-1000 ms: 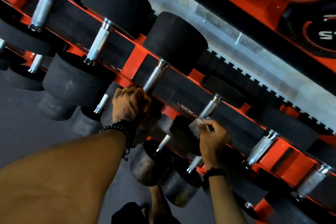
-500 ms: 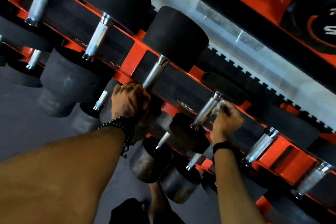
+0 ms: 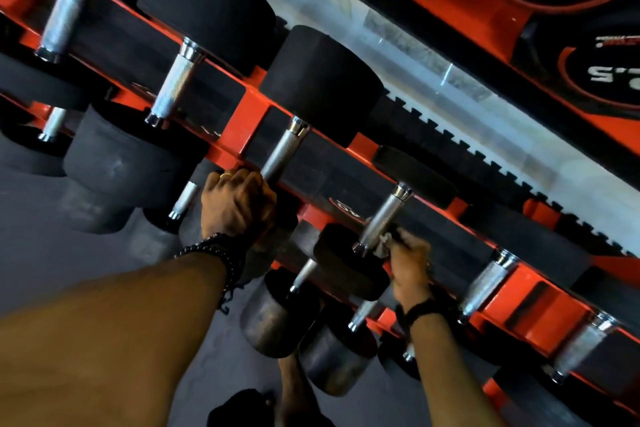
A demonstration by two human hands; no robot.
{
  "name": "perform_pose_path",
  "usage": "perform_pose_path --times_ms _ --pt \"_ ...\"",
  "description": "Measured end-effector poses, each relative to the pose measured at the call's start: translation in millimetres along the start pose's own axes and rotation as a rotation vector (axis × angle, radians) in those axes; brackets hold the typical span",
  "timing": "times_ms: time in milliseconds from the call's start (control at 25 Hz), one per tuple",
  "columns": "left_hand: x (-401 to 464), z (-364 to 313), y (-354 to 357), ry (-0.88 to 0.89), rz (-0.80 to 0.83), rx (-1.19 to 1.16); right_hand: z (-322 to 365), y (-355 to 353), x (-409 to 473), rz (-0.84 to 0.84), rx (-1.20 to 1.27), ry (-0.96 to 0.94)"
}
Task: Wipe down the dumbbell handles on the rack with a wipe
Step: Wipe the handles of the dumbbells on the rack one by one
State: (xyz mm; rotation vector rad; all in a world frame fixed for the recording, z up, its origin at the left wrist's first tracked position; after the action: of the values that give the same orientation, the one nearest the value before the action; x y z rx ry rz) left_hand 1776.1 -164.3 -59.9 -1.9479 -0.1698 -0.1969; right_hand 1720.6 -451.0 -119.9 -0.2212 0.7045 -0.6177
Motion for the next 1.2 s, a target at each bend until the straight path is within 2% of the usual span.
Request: perform_pose_path --times_ms 40,160,240,320,440,480,600,640,680,800,880,960,1040,1080,1160,1200 --pt "1.1 0.4 0.5 -0.005 0.007 -0.002 10.0 1.0 15.2 0.009 0.018 0.051" --pt "1.1 -3.3 -0.8 0.003 -0.023 0.005 22.3 6.9 35.1 -0.005 0.278 0.244" --pt "1.7 -4.3 -2.2 0.005 -0.020 0.001 -0.2 2.7 7.7 0.131 0.085 0.221" --pt "0.7 -3.2 -3.5 -0.003 -0.019 0.008 -7.1 -1.7 6.3 0.179 0.010 0.221" --pt "1.0 -4.4 -1.3 0.006 -0.031 0.020 19.5 8.4 51.9 0.177 0.242 0.306" --pt "1.4 -4.5 -0.2 0.004 -0.029 0.024 9.6 13.9 57.9 0.242 0.315 0.309" --pt "0.2 -3.9 -0.7 -0.012 -0.016 0.023 -21.0 1.2 13.1 0.242 -0.062 0.335" --pt "0.2 -4.1 -1.7 -0.019 -0.022 0.020 -27.1 -2.3 9.3 0.278 -0.076 0.316" --pt "1.4 -4.6 -2.6 -0.020 -0.030 0.021 -10.9 -4.5 9.6 0.289 -0.036 0.325" --pt "1.5 -7.5 -2.5 -0.014 -0.041 0.042 32.6 5.9 24.5 0.317 0.471 0.513" --pt "1.9 -5.7 -0.3 -0.022 -0.024 0.055 36.8 11.6 12.5 0.386 0.511 0.487" --pt "0.0 -4.0 -0.7 -0.015 -0.017 0.036 26.4 15.0 -2.2 0.448 0.313 0.399" --pt "0.3 -4.0 -1.5 -0.013 -0.037 0.020 32.1 22.1 -6.3 0.389 0.082 0.305" --pt "1.3 -3.9 -1.5 -0.012 -0.045 0.013 37.9 27.2 -8.6 0.345 0.051 0.296" --pt "1.3 -3.8 -2.0 -0.011 -0.035 0.008 39.1 37.0 -9.3 0.299 0.206 0.319" --pt "1.0 -4.3 -2.3 -0.012 -0.028 0.011 36.0 38.3 -9.1 0.261 0.199 0.290"
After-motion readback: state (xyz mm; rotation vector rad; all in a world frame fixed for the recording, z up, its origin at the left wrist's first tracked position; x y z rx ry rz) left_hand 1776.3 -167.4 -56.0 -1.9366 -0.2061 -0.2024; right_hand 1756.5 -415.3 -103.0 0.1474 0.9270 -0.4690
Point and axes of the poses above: each hand's wrist, its own x-axis towards the middle knuckle, its own y-axis out of the palm, z = x × y, the point moved 2 cm from there along x, towards the middle knuckle, and after that the axes turned 11 degrees about -z, right-handed, at the moved point
